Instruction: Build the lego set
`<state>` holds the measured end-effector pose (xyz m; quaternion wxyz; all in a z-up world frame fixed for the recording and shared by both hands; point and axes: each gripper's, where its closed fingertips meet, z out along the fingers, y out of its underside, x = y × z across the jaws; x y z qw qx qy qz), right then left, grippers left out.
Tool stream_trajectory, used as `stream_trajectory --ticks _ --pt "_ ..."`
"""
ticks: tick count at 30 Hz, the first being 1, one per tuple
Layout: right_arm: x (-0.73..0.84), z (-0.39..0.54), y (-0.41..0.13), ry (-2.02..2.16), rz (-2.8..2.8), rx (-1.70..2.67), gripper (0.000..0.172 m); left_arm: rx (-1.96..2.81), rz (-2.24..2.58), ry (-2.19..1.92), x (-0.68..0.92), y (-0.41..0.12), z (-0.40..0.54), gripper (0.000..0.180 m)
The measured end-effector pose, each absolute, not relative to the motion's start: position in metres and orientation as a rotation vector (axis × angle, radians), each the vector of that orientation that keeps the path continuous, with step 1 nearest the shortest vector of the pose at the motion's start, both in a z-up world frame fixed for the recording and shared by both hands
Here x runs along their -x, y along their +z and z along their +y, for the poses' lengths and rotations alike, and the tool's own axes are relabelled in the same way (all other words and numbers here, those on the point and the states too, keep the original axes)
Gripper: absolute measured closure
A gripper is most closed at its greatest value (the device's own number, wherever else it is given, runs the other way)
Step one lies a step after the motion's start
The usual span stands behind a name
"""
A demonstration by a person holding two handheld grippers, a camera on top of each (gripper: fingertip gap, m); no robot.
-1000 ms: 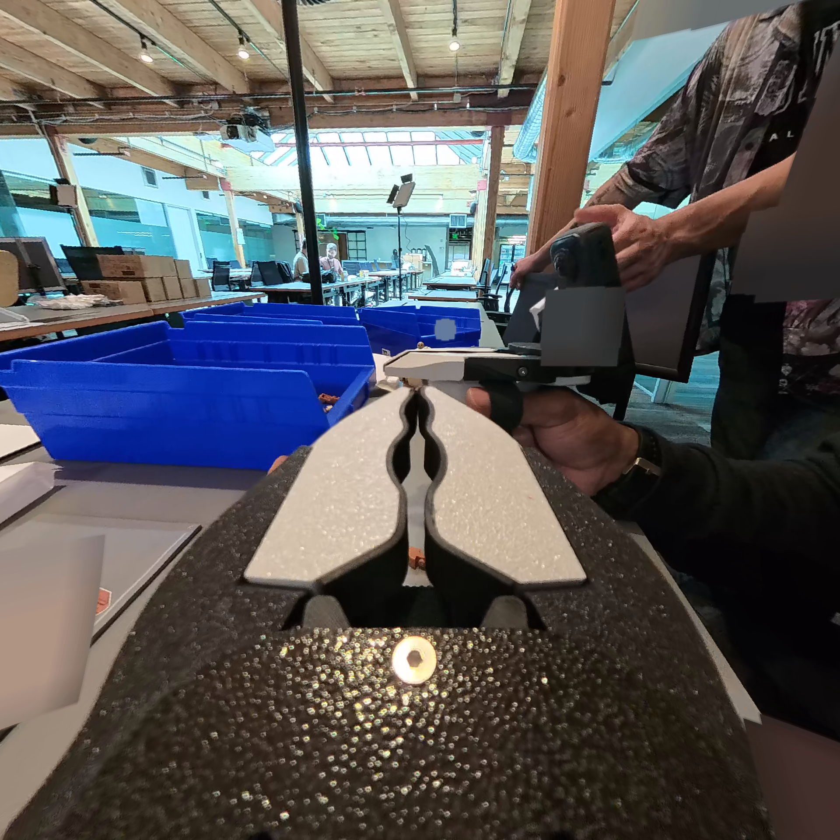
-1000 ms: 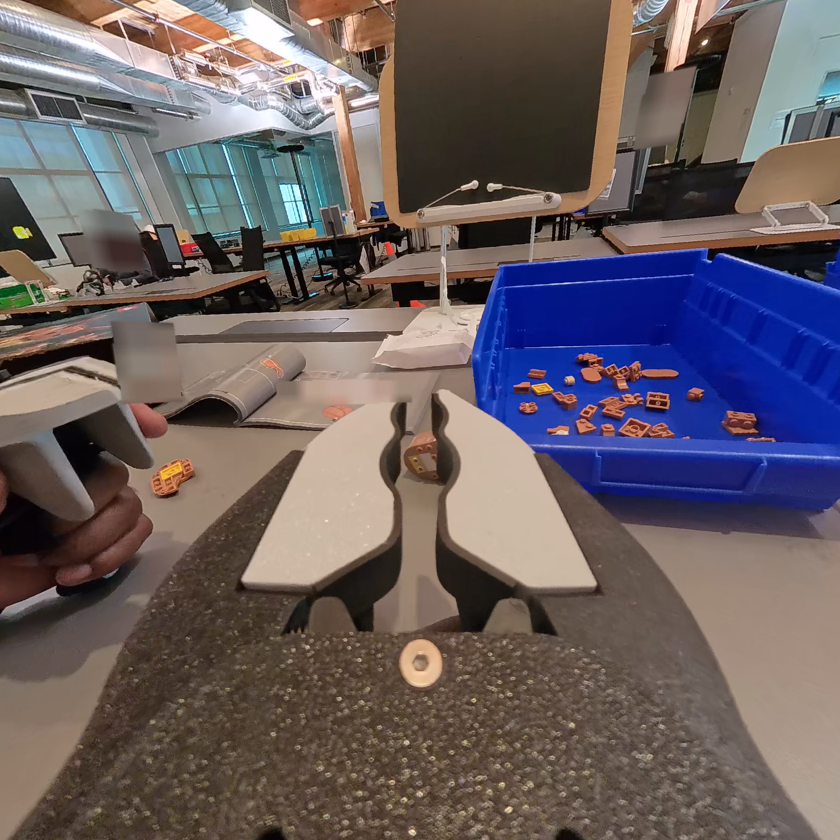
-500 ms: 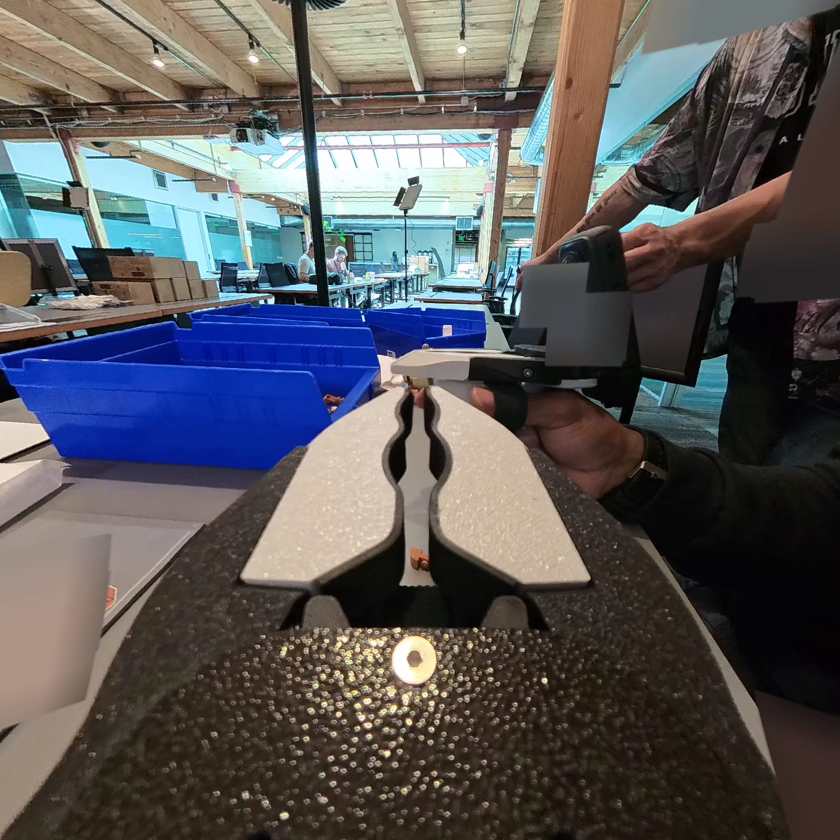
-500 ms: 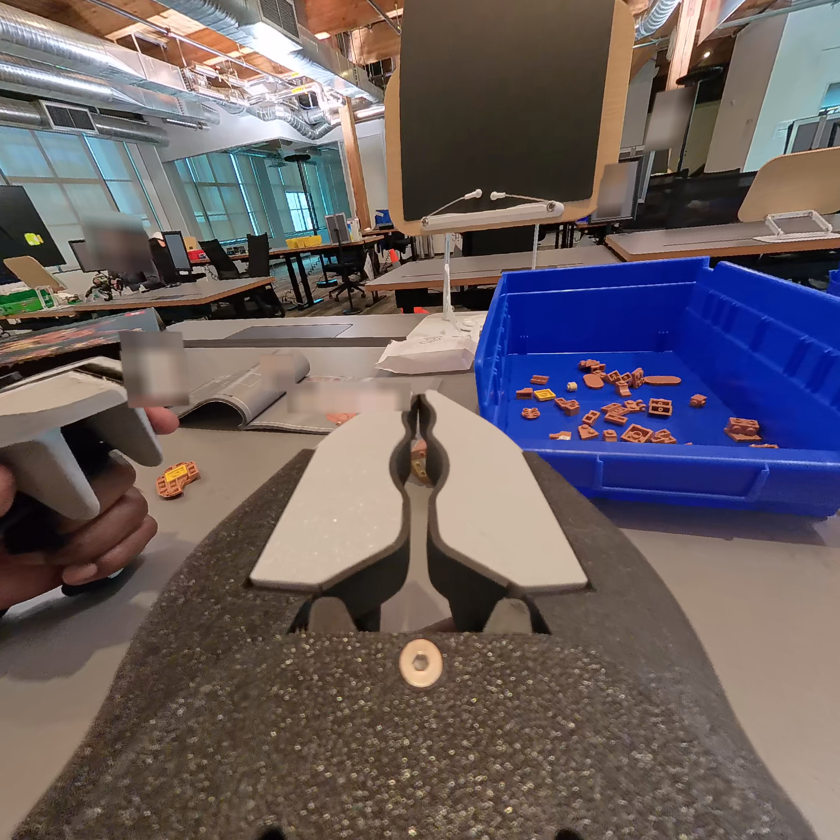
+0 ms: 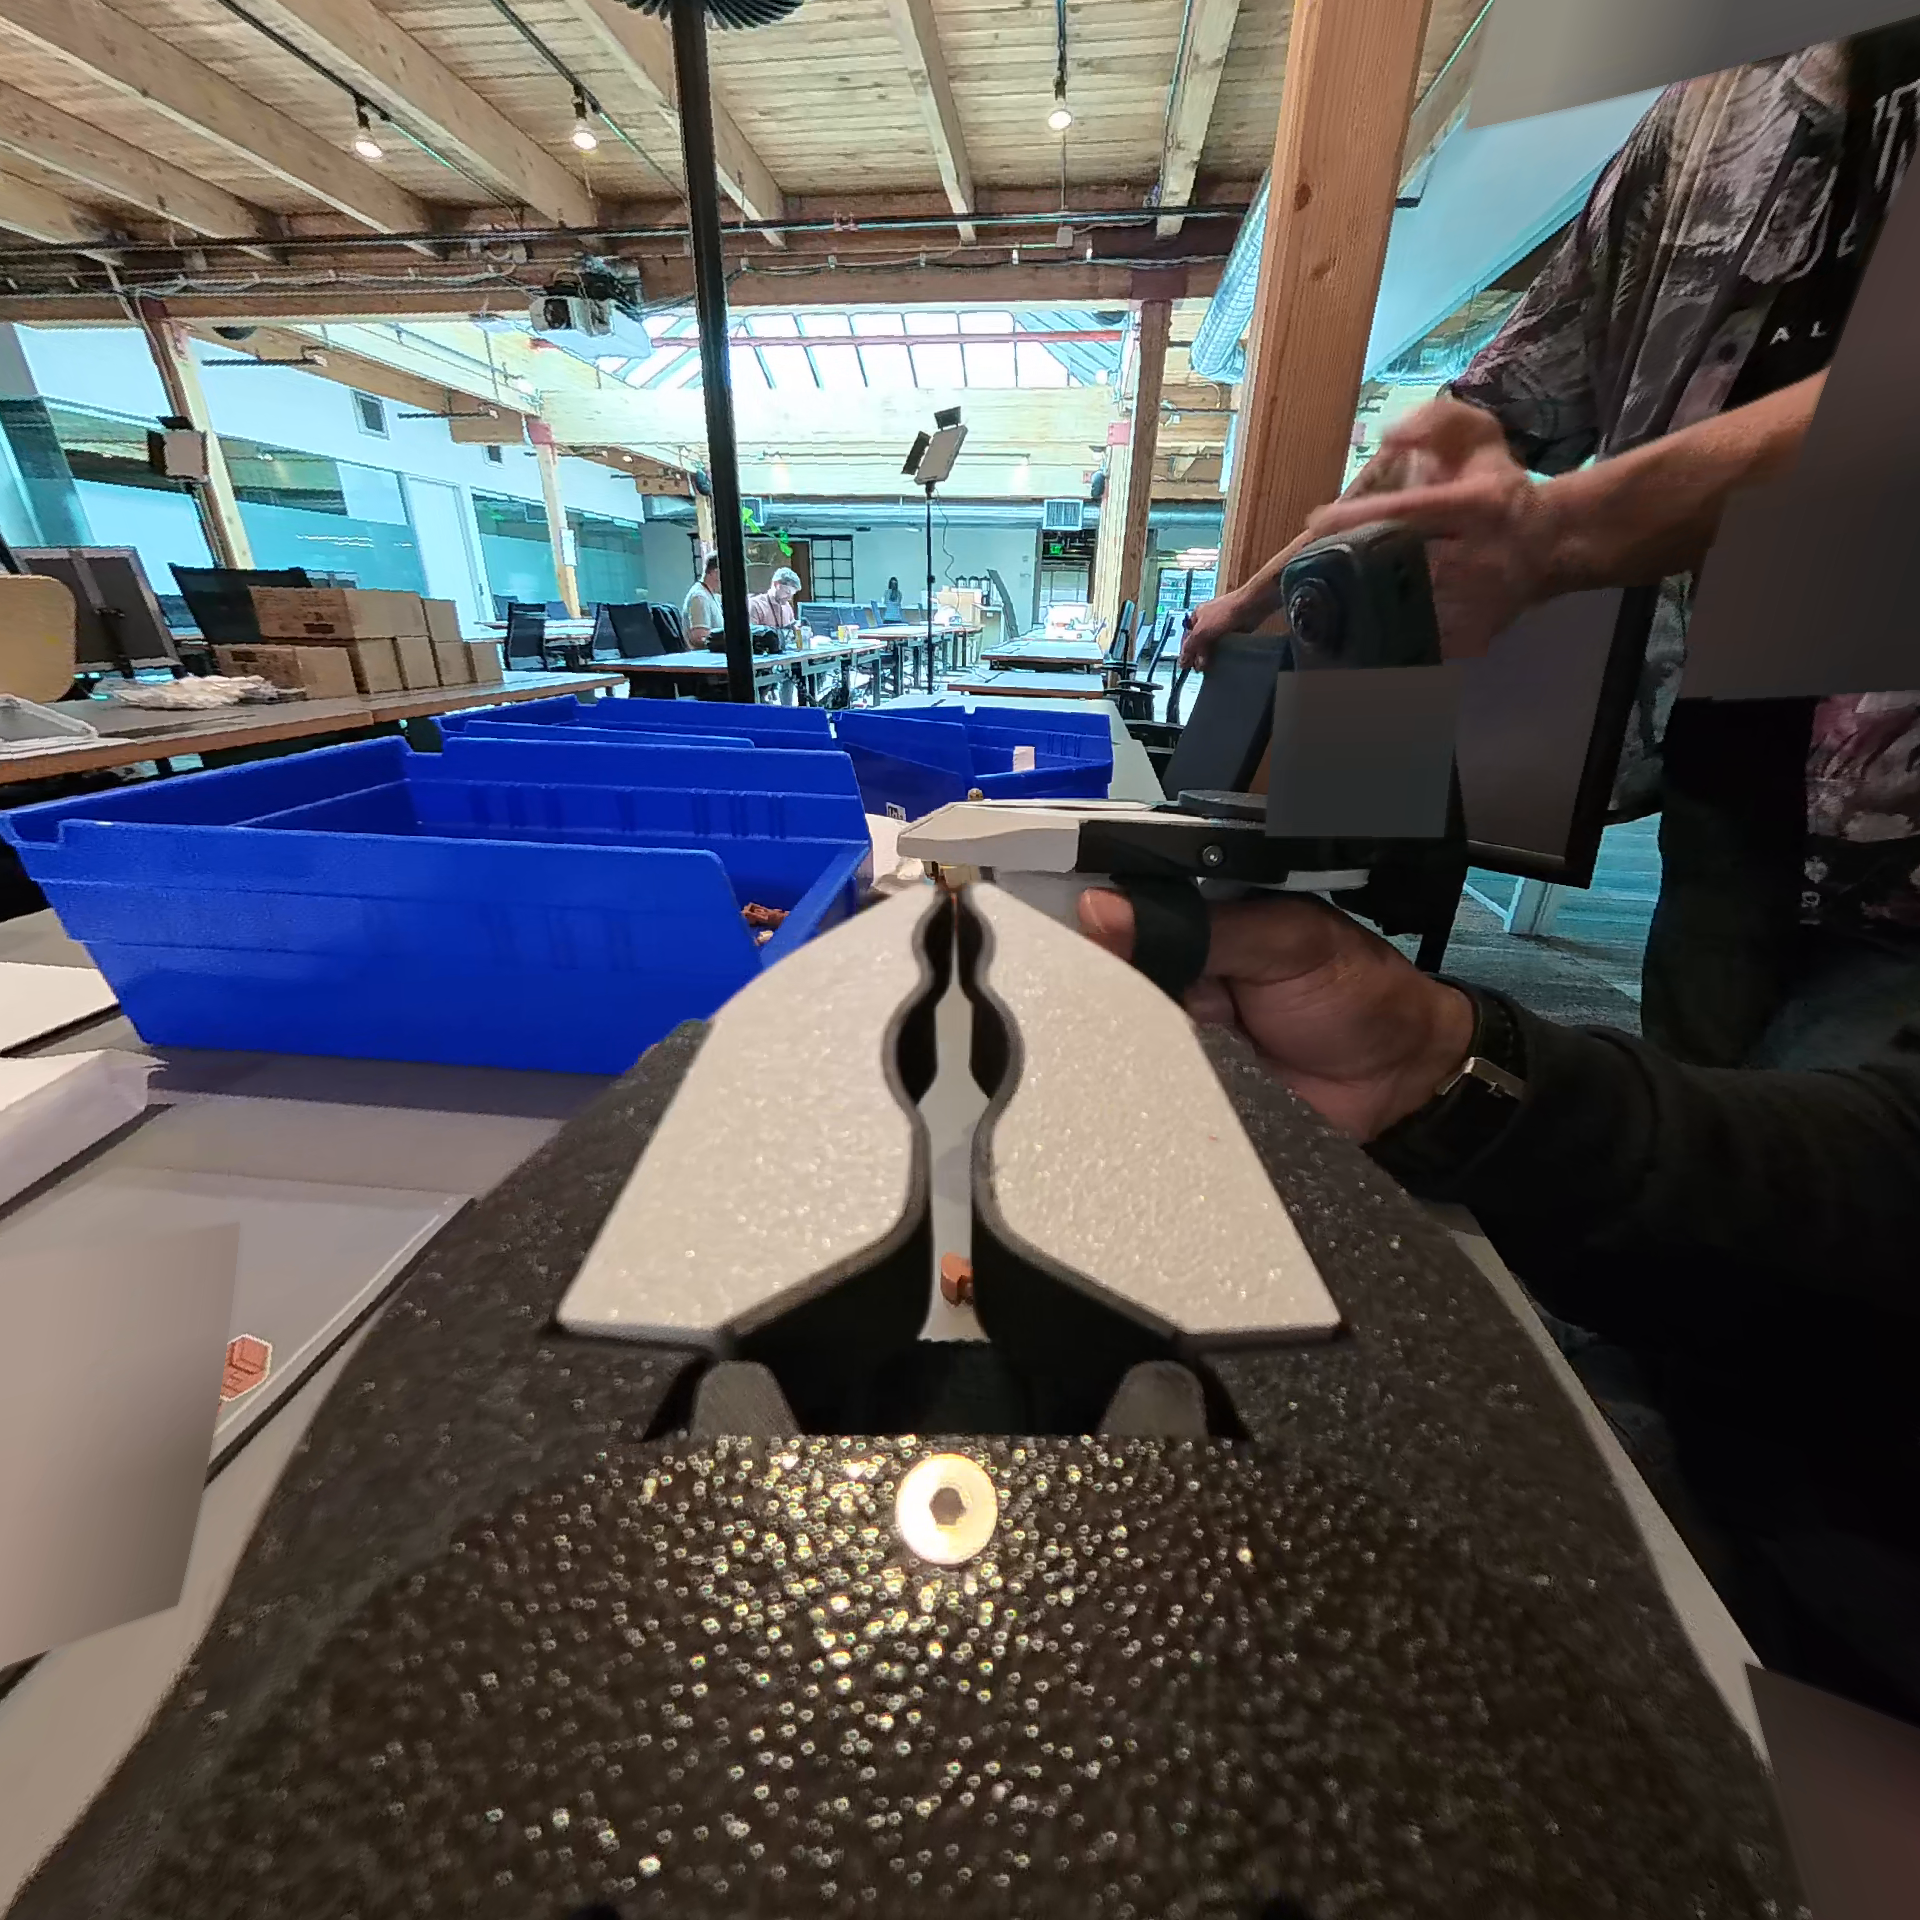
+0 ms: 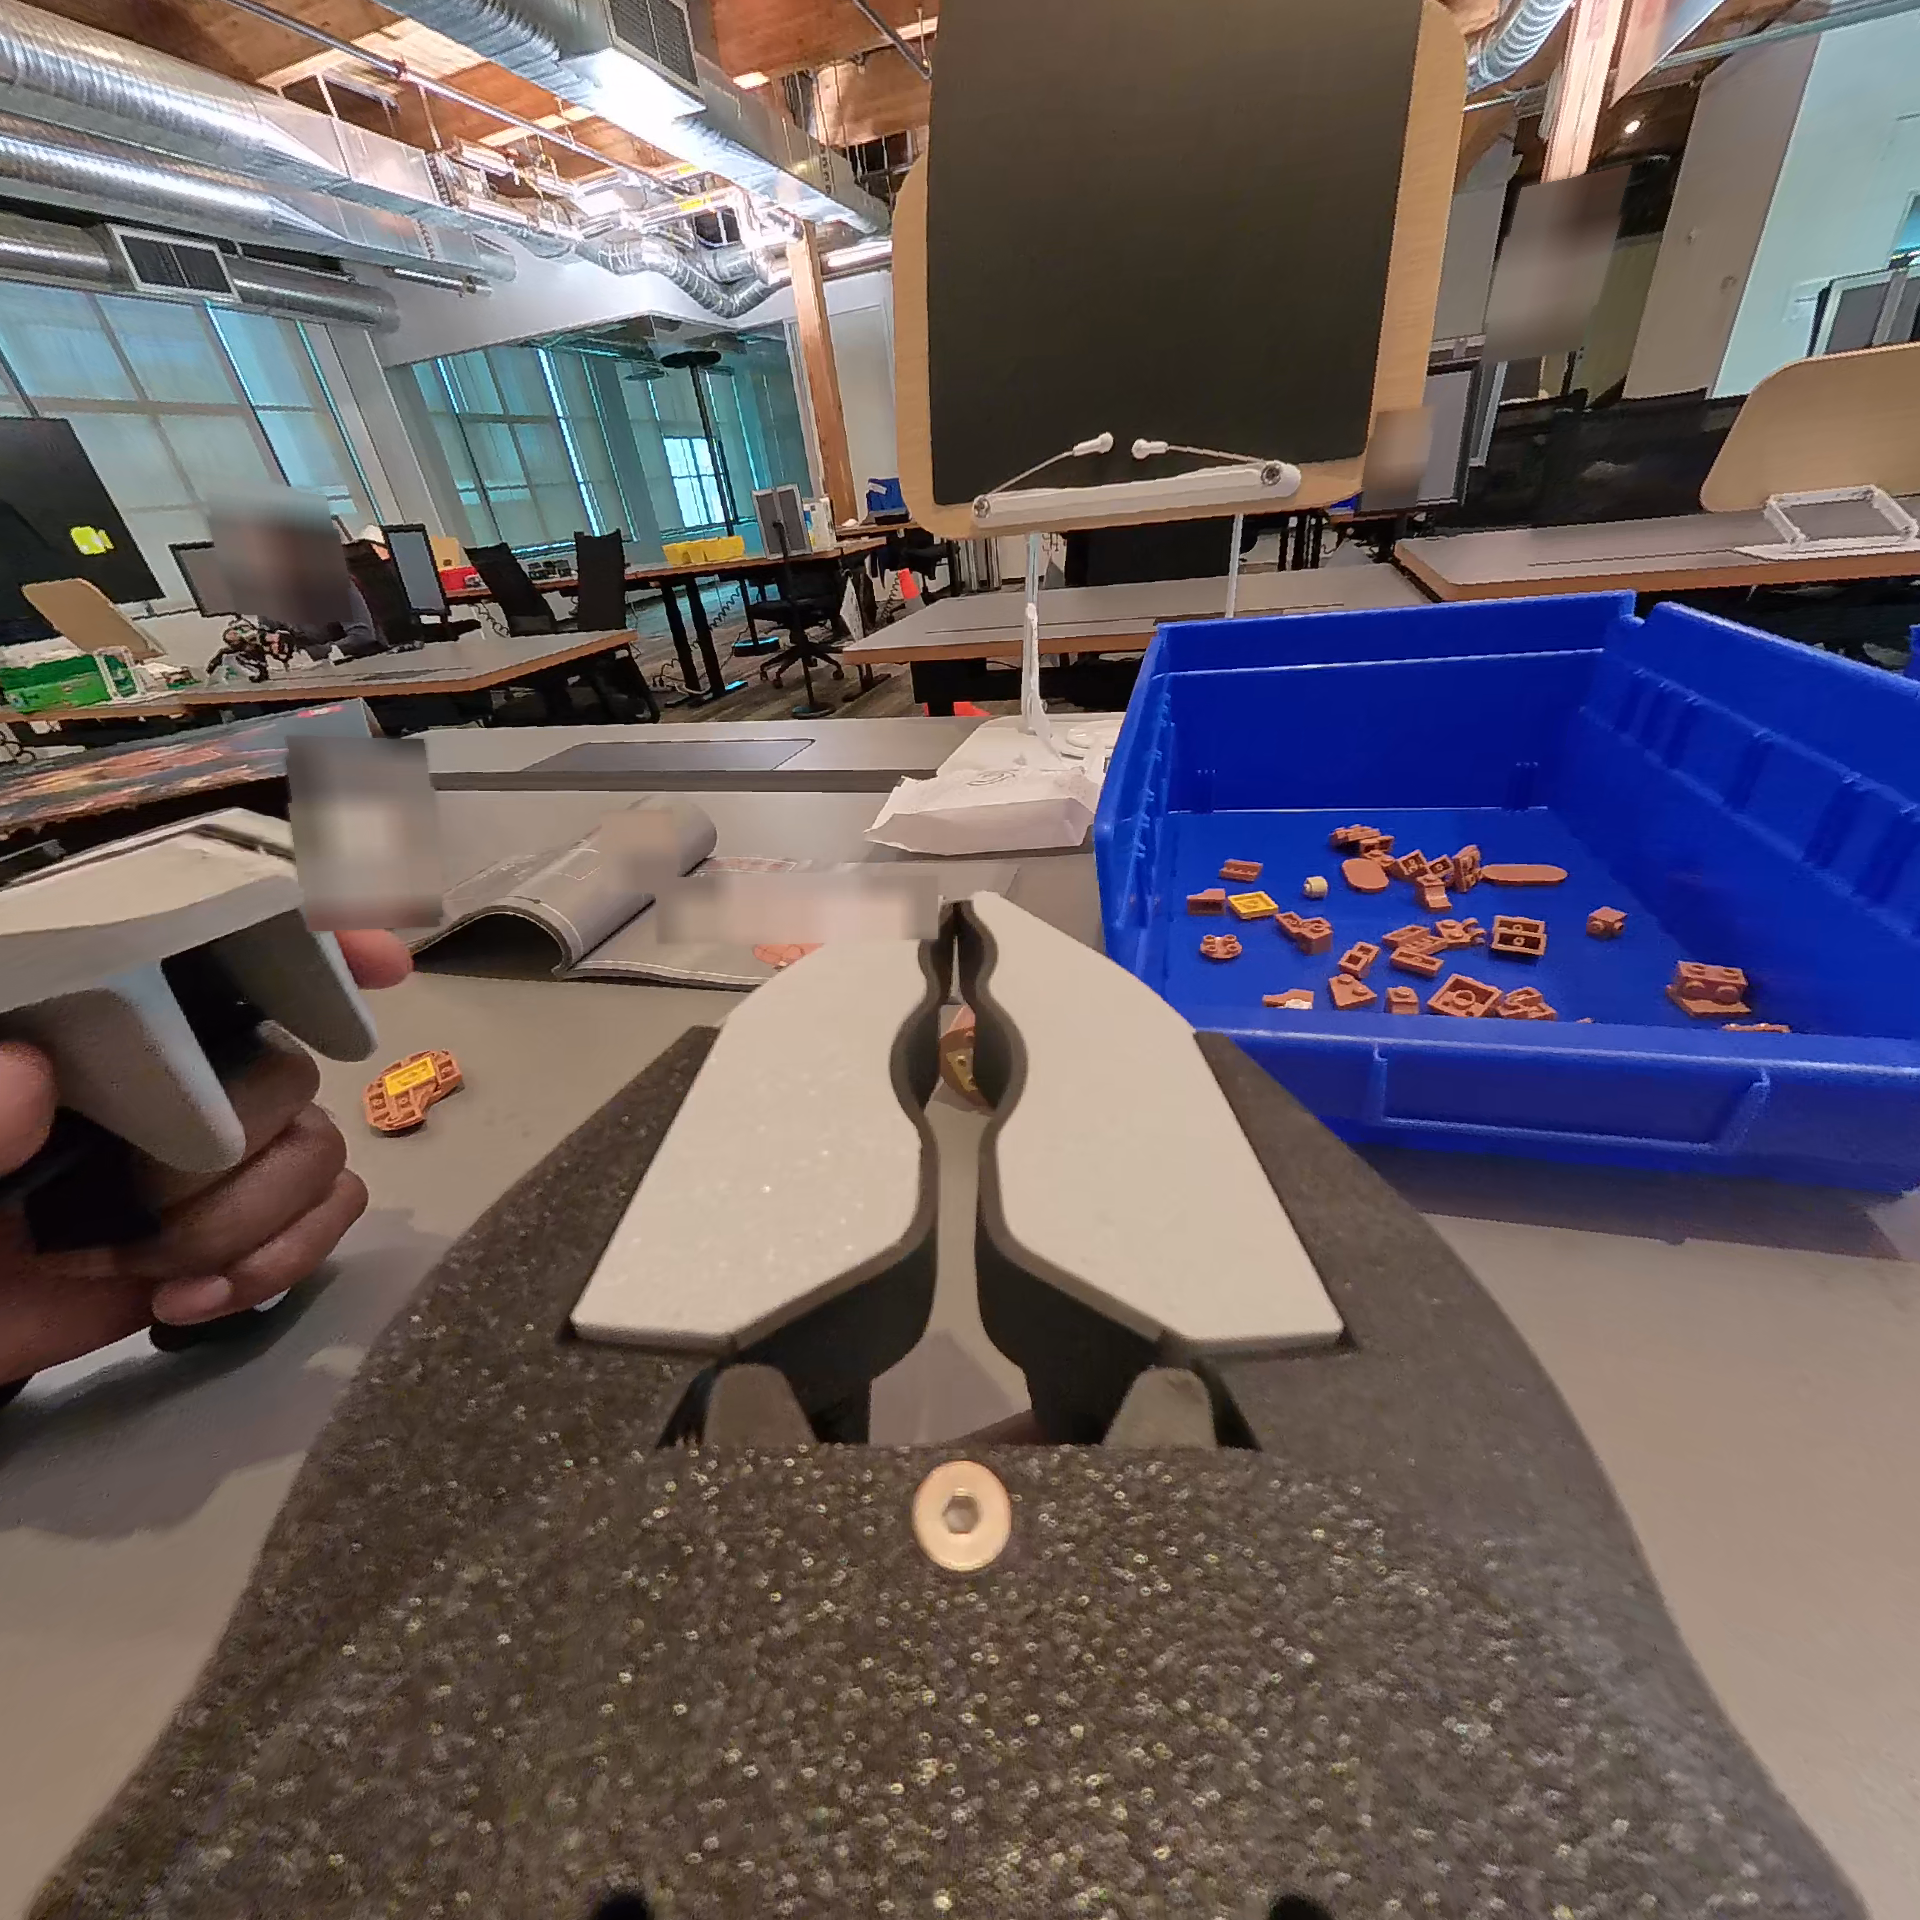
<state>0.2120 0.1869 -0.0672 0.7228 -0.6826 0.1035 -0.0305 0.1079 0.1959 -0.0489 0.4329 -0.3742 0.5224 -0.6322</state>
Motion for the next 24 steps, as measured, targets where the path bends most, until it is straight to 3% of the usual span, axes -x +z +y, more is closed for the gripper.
stream_trajectory --ticks 11,17,20,24 --pt "-0.2117 0.1867 -0.0667 -0.062 0.227 1.503 0.172 0.940 1.286 -1.579 -0.1082 -0.0478 0.1975 0.172" --pt "-0.2109 0.1869 -0.0666 -0.060 0.223 1.503 0.172 0.926 1.299 -1.576 -0.1074 -0.0478 0.1953 0.180" --pt "-0.2114 0.1871 -0.0669 -0.057 0.228 1.504 0.162 0.941 1.291 -1.578 -0.1085 -0.0485 0.1968 0.172" --pt "-0.2107 0.1869 -0.0662 -0.061 0.221 1.500 0.172 0.927 1.302 -1.581 -0.1074 -0.0481 0.1951 0.180"
